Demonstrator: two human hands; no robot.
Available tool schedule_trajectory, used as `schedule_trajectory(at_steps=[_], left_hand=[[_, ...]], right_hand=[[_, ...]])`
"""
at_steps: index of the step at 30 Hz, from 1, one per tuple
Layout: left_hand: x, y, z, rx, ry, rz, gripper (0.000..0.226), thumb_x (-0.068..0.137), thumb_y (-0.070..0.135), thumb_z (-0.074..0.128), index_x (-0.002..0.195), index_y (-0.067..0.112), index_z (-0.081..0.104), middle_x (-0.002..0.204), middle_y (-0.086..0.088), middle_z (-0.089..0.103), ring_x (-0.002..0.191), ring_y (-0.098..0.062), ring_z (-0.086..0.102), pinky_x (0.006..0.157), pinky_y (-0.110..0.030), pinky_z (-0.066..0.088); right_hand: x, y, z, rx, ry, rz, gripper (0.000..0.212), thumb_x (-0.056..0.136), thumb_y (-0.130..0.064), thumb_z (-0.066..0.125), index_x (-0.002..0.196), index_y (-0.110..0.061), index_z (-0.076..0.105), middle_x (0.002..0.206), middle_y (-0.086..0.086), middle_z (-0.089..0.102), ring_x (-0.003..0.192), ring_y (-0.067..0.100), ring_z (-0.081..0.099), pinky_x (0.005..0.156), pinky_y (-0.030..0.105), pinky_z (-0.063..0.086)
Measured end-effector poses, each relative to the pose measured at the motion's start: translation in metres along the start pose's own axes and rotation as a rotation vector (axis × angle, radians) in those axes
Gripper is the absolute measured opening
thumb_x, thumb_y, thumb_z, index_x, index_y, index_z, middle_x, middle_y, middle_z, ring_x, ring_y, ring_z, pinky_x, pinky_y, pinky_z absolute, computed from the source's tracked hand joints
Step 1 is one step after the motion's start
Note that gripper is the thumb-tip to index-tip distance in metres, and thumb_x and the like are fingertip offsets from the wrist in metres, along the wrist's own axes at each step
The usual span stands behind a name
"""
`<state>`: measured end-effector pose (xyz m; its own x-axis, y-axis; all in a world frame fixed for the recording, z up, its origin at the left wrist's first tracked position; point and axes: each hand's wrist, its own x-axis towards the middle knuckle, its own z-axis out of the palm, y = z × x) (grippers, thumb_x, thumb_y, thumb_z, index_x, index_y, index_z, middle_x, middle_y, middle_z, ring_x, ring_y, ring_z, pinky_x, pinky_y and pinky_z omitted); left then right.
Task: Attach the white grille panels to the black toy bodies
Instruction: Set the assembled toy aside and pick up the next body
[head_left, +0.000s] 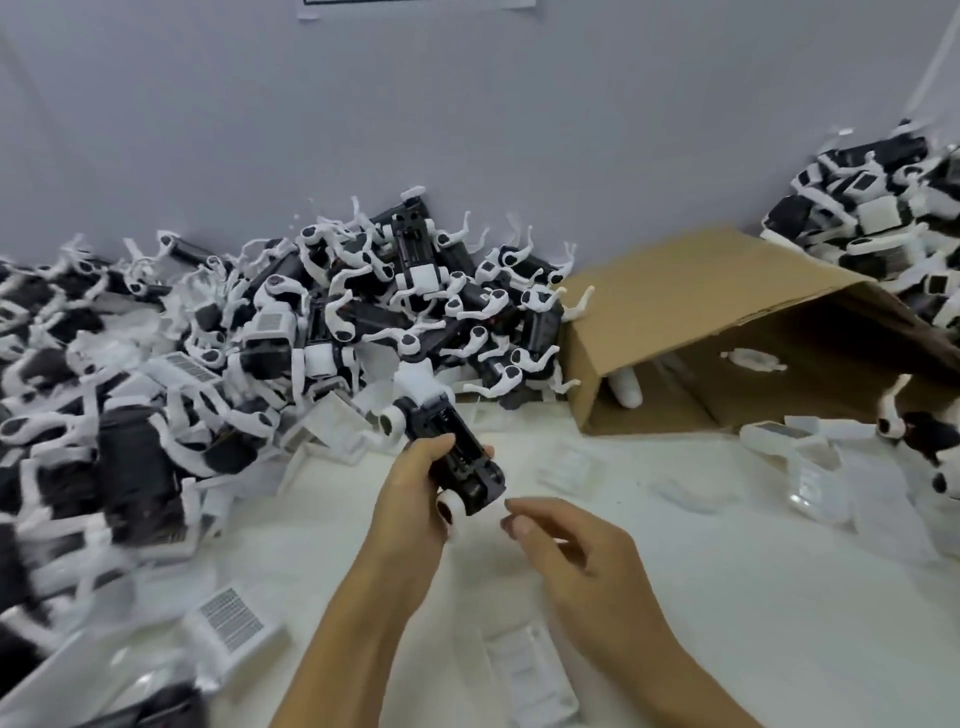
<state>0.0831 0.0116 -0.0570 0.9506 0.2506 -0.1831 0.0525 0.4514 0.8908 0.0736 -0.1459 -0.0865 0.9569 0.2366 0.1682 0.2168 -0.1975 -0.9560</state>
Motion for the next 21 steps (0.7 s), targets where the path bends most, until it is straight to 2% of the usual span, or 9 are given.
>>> schedule_trajectory(at_steps=[2, 5, 8, 11, 13, 15, 17, 19, 21], left_hand=[[-0.001, 0.000, 0.000, 0.029, -0.076, 0.007, 0.026, 0.096, 0.025, 0.057, 0.115, 0.007, 0.063, 0.104, -0.014, 0.076, 0.098, -0.029, 0.073, 0.086, -0.035, 0.058], [-0.006, -0.003, 0.001, 0.047, -0.211, 0.027, 0.045, 0.085, 0.030, 0.074, 0.122, 0.007, 0.062, 0.117, -0.018, 0.073, 0.111, -0.035, 0.069, 0.096, -0.044, 0.056], [-0.009, -0.008, 0.007, 0.025, -0.252, 0.042, 0.047, 0.083, 0.029, 0.073, 0.122, 0.005, 0.064, 0.121, -0.016, 0.072, 0.112, -0.036, 0.069, 0.096, -0.043, 0.057], [-0.010, -0.009, 0.011, 0.063, -0.244, 0.072, 0.045, 0.078, 0.031, 0.078, 0.115, 0.008, 0.071, 0.116, -0.016, 0.073, 0.105, -0.035, 0.072, 0.084, -0.035, 0.061], [-0.011, -0.009, 0.011, 0.071, -0.255, 0.087, 0.047, 0.072, 0.034, 0.082, 0.111, 0.009, 0.074, 0.116, -0.015, 0.074, 0.104, -0.035, 0.073, 0.080, -0.036, 0.061], [-0.011, -0.009, 0.012, 0.072, -0.275, 0.102, 0.053, 0.069, 0.035, 0.082, 0.112, 0.007, 0.072, 0.119, -0.012, 0.073, 0.107, -0.033, 0.072, 0.084, -0.038, 0.061], [-0.012, -0.009, 0.013, 0.102, -0.284, 0.120, 0.056, 0.070, 0.036, 0.080, 0.115, 0.004, 0.070, 0.120, -0.012, 0.073, 0.111, -0.033, 0.070, 0.092, -0.041, 0.059], [-0.013, -0.010, 0.016, 0.105, -0.302, 0.126, 0.056, 0.072, 0.036, 0.079, 0.115, 0.002, 0.070, 0.120, -0.013, 0.073, 0.113, -0.033, 0.069, 0.095, -0.042, 0.057], [-0.015, -0.011, 0.017, 0.098, -0.318, 0.135, 0.050, 0.074, 0.037, 0.077, 0.112, 0.005, 0.074, 0.121, -0.011, 0.072, 0.114, -0.032, 0.069, 0.094, -0.039, 0.058]], right_hand=[[0.000, -0.003, -0.003, 0.069, 0.100, -0.039, 0.020, 0.089, -0.036, 0.071, 0.109, -0.040, 0.068, 0.101, -0.024, 0.071, 0.098, -0.001, 0.067, 0.077, 0.011, 0.050], [0.000, -0.006, -0.007, 0.008, 0.169, -0.137, 0.060, 0.067, -0.062, 0.073, 0.122, -0.038, 0.061, 0.112, -0.024, 0.062, 0.110, -0.001, 0.061, 0.082, 0.015, 0.052], [-0.001, -0.008, -0.008, -0.069, 0.157, -0.170, 0.073, 0.062, -0.068, 0.079, 0.126, -0.041, 0.056, 0.118, -0.027, 0.056, 0.117, -0.003, 0.055, 0.084, 0.014, 0.049], [-0.003, -0.008, -0.008, -0.103, 0.140, -0.210, 0.067, 0.064, -0.069, 0.079, 0.125, -0.048, 0.057, 0.117, -0.027, 0.060, 0.117, -0.002, 0.057, 0.083, 0.013, 0.048], [-0.003, -0.010, -0.008, -0.110, 0.137, -0.200, 0.062, 0.061, -0.072, 0.074, 0.119, -0.056, 0.056, 0.114, -0.028, 0.062, 0.115, -0.004, 0.058, 0.081, 0.015, 0.050], [-0.004, -0.011, -0.007, -0.054, 0.121, -0.158, 0.050, 0.061, -0.072, 0.074, 0.106, -0.057, 0.060, 0.108, -0.029, 0.067, 0.108, -0.005, 0.061, 0.080, 0.020, 0.050], [-0.005, -0.011, -0.009, -0.037, 0.120, -0.154, 0.041, 0.064, -0.068, 0.075, 0.099, -0.049, 0.067, 0.098, -0.025, 0.072, 0.099, -0.001, 0.065, 0.079, 0.024, 0.050], [-0.005, -0.013, -0.012, -0.063, 0.151, -0.184, 0.040, 0.065, -0.064, 0.075, 0.099, -0.045, 0.067, 0.092, -0.021, 0.072, 0.094, 0.003, 0.067, 0.079, 0.025, 0.051], [-0.004, -0.014, -0.013, -0.067, 0.171, -0.199, 0.042, 0.065, -0.062, 0.075, 0.103, -0.048, 0.064, 0.094, -0.021, 0.072, 0.095, 0.004, 0.067, 0.082, 0.025, 0.052]])
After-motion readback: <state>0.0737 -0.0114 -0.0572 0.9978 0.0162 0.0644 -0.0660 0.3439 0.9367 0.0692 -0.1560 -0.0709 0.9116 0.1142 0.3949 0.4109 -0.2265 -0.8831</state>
